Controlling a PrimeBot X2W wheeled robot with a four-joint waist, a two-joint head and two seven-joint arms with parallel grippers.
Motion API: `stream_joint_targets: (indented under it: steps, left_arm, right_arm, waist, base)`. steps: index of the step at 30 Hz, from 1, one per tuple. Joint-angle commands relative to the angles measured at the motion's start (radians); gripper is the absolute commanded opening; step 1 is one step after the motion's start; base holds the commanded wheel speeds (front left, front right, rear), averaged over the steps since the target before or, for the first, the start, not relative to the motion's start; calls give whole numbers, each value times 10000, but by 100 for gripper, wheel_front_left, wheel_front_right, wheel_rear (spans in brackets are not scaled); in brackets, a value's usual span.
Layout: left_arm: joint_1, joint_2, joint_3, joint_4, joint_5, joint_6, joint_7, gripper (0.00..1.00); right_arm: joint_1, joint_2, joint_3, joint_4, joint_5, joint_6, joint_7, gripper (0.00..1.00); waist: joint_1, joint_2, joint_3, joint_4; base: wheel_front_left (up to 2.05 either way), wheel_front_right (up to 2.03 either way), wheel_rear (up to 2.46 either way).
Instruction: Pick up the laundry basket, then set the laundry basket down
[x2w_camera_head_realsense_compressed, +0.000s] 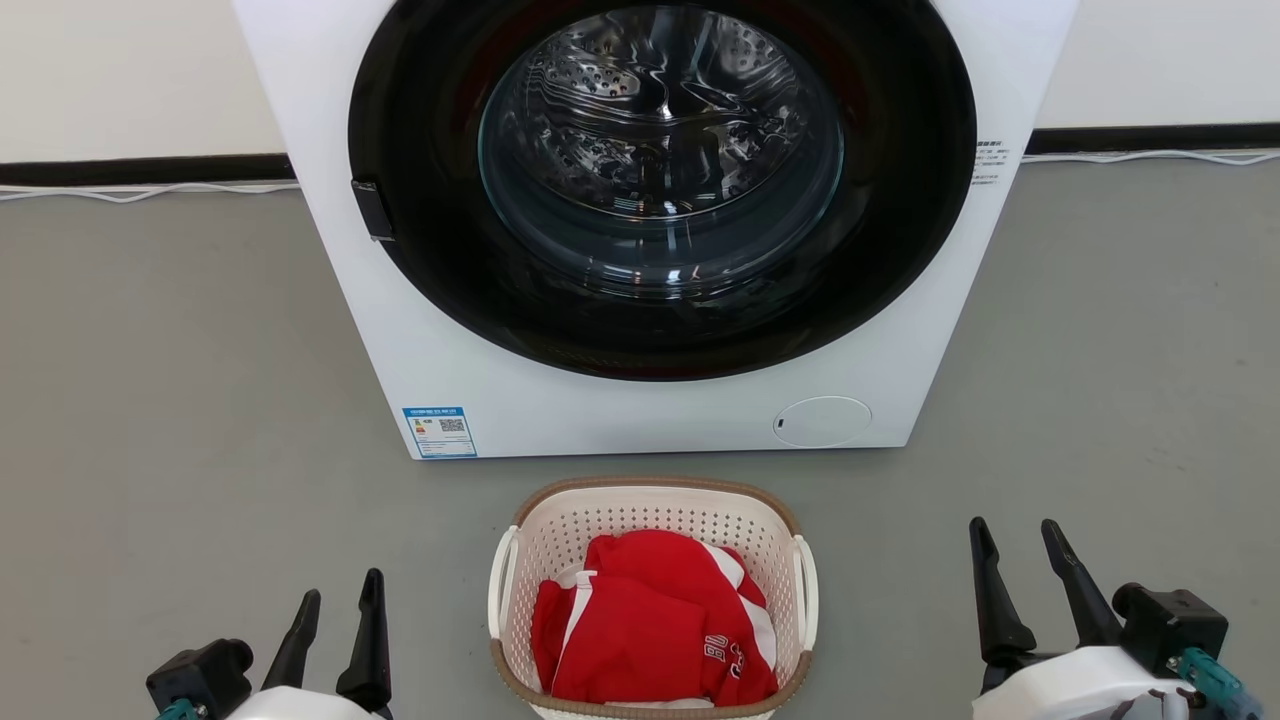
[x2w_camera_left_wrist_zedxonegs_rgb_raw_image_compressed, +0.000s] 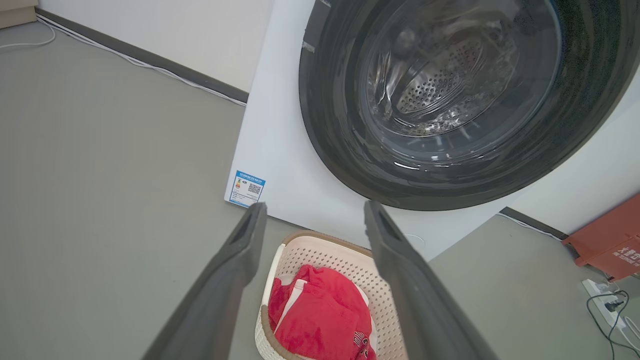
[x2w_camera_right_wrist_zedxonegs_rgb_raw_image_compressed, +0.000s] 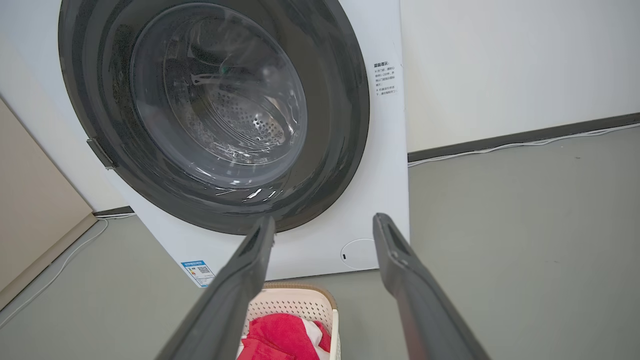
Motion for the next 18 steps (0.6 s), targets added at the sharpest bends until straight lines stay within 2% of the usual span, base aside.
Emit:
stream_joint_targets:
  steps: [1,18]
  left_arm:
    - [-465,111,280,-283,263,-60,-116,100]
    - [-496,140,330,-177,2280,-70,-623,100]
  right_arm:
    - [-396,-135,188,-185,-311,60,-194,100]
    - [-413,-163,168,-64,-2367,70,-693,100]
  waist:
    - [-1,0,1,-7]
    - [-1,0,79,-41]
  base:
    - [0,0,0]
    - [0,0,0]
